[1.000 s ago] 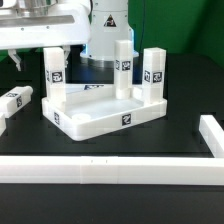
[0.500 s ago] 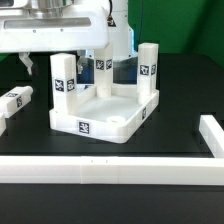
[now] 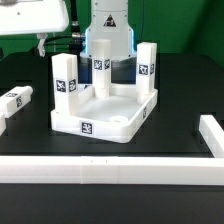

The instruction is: Assemble desk

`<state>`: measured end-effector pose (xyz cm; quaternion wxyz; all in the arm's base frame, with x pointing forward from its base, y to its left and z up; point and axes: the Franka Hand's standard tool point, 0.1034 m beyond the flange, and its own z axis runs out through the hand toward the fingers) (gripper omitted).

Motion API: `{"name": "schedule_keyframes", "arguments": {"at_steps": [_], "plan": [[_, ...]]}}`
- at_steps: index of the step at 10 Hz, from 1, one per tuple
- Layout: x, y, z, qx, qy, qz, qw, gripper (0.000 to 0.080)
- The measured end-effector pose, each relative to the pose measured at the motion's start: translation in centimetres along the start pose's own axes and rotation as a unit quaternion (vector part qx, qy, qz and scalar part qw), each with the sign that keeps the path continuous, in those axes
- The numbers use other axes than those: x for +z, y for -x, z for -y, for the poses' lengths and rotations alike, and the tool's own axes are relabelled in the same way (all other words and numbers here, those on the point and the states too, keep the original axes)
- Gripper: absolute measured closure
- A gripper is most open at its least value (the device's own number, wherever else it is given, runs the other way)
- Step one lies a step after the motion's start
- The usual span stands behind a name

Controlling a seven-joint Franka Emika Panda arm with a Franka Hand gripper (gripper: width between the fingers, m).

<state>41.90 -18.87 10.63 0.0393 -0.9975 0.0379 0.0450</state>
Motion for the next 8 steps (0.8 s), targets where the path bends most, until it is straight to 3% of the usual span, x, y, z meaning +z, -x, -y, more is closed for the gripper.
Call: {"name": "schedule_keyframes", "arguments": {"at_steps": [2, 3, 4, 5, 8], "plan": [[0.2, 0.1, 0.3, -0.002, -0.005, 0.013, 1.000, 0.0150], [0.5, 0.5, 0.4, 0.005, -0.015, 0.041, 0.999, 0.0150], [1.0, 0.6, -0.8, 0.026, -0.020, 0.108, 0.994, 0.0150], [1.5, -0.3, -1.6, 0.030, -0.017, 0.139, 0.990, 0.0150], [1.8, 0.4, -1.3, 0.028, -0.031, 0.226, 0.973, 0.0150]]}}
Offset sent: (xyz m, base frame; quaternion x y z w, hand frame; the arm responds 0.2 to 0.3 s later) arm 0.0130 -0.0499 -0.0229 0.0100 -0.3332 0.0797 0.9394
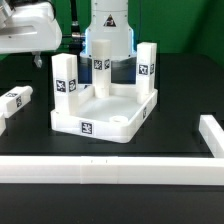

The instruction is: Assemble desk

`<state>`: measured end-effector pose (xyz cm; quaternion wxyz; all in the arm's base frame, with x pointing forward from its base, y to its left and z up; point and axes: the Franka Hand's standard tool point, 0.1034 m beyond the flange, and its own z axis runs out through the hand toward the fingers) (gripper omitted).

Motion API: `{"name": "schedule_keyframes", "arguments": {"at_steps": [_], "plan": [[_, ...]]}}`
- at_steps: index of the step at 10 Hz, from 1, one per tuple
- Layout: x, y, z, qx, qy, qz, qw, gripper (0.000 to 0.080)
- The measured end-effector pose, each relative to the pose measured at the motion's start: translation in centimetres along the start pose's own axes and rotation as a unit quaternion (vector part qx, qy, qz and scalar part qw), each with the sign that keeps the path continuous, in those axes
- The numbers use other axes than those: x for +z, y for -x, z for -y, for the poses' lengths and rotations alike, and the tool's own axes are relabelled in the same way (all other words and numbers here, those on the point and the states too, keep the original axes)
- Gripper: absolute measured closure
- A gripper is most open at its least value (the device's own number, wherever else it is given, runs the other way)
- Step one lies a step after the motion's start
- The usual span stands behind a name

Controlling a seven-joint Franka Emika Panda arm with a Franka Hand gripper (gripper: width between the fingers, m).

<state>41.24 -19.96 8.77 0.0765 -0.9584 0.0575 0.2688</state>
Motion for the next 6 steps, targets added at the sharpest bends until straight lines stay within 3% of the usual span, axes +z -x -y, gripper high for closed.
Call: {"name": "schedule_keyframes", "arguments": {"at_steps": [2, 4, 6], "plan": [[0.3, 0.0, -1.0, 0.021, 0.004, 0.088, 0.996, 0.0150], [1.1, -0.5, -2.7, 0.039, 0.001, 0.168, 0.985, 0.0150], [1.3, -0.9, -2.8, 0.039, 0.006, 0.182, 0.982, 0.0150]]}}
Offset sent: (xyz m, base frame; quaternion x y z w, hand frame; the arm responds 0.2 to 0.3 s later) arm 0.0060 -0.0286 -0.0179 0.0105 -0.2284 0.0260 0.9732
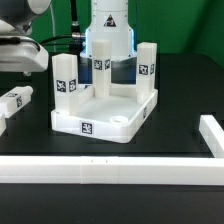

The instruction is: Assemble desk

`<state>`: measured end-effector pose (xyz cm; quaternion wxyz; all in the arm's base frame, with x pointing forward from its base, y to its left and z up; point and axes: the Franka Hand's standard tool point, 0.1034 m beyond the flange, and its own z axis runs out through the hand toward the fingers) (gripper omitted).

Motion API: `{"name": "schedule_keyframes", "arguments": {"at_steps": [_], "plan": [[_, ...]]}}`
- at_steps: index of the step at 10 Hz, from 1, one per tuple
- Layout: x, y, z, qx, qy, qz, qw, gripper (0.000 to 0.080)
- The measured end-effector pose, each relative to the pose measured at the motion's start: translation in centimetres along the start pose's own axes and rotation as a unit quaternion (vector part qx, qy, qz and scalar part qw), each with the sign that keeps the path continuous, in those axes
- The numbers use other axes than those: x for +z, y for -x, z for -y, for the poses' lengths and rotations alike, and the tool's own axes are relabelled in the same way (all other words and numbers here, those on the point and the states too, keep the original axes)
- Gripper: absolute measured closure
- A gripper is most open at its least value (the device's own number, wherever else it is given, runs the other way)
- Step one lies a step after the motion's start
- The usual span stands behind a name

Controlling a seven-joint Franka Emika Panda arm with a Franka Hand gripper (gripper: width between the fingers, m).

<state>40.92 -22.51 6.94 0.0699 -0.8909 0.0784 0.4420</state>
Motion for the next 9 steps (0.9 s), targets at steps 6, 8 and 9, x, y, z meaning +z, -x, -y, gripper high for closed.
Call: {"name": "schedule_keyframes", "arguments": {"at_steps": [6, 8, 9], "plan": [[-0.8, -2.1, -2.2, 0.038, 0.019, 0.011, 0.999, 0.0150], [-0.6, -2.2, -2.5, 0.040, 0.018, 0.011, 0.999, 0.0150], [-0.5, -2.2, -2.5, 0.040, 0.018, 0.011, 0.999, 0.0150]]}}
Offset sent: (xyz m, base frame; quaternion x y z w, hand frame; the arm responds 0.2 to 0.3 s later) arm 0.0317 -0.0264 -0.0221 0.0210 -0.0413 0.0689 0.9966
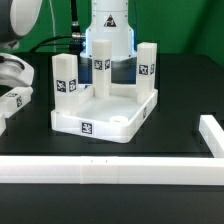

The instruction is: Assemble desk

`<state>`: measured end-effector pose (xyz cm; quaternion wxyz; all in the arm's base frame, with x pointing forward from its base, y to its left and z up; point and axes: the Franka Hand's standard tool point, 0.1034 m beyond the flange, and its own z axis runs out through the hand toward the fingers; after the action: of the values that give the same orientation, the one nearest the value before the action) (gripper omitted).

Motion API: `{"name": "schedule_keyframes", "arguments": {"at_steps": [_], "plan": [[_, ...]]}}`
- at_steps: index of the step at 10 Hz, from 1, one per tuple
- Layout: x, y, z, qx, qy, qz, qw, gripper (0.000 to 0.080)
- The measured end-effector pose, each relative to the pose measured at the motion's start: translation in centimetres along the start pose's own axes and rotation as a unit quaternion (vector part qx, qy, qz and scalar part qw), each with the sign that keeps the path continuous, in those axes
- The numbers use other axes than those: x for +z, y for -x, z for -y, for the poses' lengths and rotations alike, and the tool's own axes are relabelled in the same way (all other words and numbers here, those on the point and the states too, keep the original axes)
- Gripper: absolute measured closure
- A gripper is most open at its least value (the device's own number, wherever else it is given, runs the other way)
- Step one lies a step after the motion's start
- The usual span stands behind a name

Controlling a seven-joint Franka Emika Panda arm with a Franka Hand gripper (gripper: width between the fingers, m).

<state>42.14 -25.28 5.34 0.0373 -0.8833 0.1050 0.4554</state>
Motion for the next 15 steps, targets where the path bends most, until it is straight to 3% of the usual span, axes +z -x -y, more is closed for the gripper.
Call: {"name": "schedule_keyframes", "arguments": {"at_steps": [3, 5, 8, 11, 15], "plan": [[-0.1, -1.7, 1.2, -0.017, 0.011, -0.021, 1.000, 0.0150], [-0.4, -1.9, 2.4, -0.032, 0.012, -0.025, 0.999, 0.0150], [-0.2, -1.9, 2.0, -0.029, 0.011, -0.023, 0.999, 0.0150], [1.5, -2.4, 2.5, -0.029, 0.016, -0.029, 0.999, 0.0150], [2.9, -2.9, 2.1, -0.025, 0.016, -0.021, 0.999, 0.0150]]}}
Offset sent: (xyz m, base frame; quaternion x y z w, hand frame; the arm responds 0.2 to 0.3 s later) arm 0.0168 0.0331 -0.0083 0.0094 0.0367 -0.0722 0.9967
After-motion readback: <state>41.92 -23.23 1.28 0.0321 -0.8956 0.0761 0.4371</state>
